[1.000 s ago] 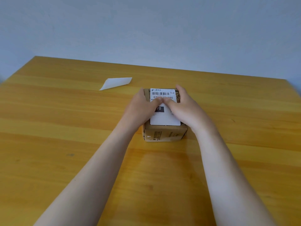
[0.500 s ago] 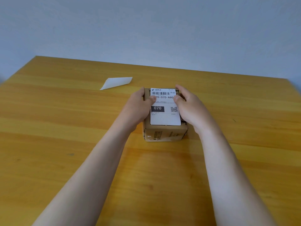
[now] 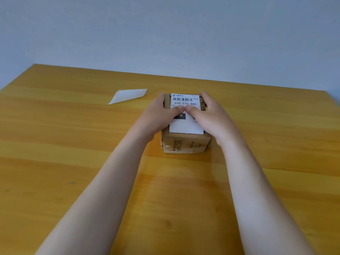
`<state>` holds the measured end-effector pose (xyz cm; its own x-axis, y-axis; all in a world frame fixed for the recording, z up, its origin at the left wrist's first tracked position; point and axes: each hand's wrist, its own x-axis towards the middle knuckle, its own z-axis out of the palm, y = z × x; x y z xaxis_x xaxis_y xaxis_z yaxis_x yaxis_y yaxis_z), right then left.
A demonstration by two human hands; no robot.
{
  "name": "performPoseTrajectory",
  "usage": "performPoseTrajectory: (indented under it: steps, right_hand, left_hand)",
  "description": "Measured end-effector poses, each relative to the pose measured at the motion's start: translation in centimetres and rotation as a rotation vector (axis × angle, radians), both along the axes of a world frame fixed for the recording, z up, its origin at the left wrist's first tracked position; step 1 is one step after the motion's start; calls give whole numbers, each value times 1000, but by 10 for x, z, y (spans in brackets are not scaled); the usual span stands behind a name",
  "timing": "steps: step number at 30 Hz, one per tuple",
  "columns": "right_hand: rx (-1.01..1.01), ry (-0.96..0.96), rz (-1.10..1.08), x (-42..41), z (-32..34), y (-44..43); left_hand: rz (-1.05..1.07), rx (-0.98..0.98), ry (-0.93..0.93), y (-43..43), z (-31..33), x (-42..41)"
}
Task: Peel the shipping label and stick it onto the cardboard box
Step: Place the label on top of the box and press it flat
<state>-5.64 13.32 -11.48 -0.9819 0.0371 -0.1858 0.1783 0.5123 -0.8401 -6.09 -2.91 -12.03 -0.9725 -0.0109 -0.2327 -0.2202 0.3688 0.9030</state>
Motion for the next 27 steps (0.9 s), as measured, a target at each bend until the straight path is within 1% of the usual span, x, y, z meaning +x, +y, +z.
performPoseTrajectory:
  steps: [6,10,13,19,23,27]
  right_hand:
    - [-72,-25,-7,-29,-3,10]
    - [-71,-18,34,-48,-4,15]
    - [-56,-25,47,-56,-3,24]
    - [-66,-29,33,-55,-3,26]
    - [-58,17,52,-51,-4,20]
    - [-44,29,58,-51,-6,20]
  left_hand:
    - [9,47,-6,2,-1,-30]
    - [38,69,-15,3,-7,-48]
    - [19,82,-36,4,-8,-59]
    - [-18,110,-48,0,-10,-60]
    - [-27,52,14,6,-9,-54]
    - [-8,87,23,7,-8,-53]
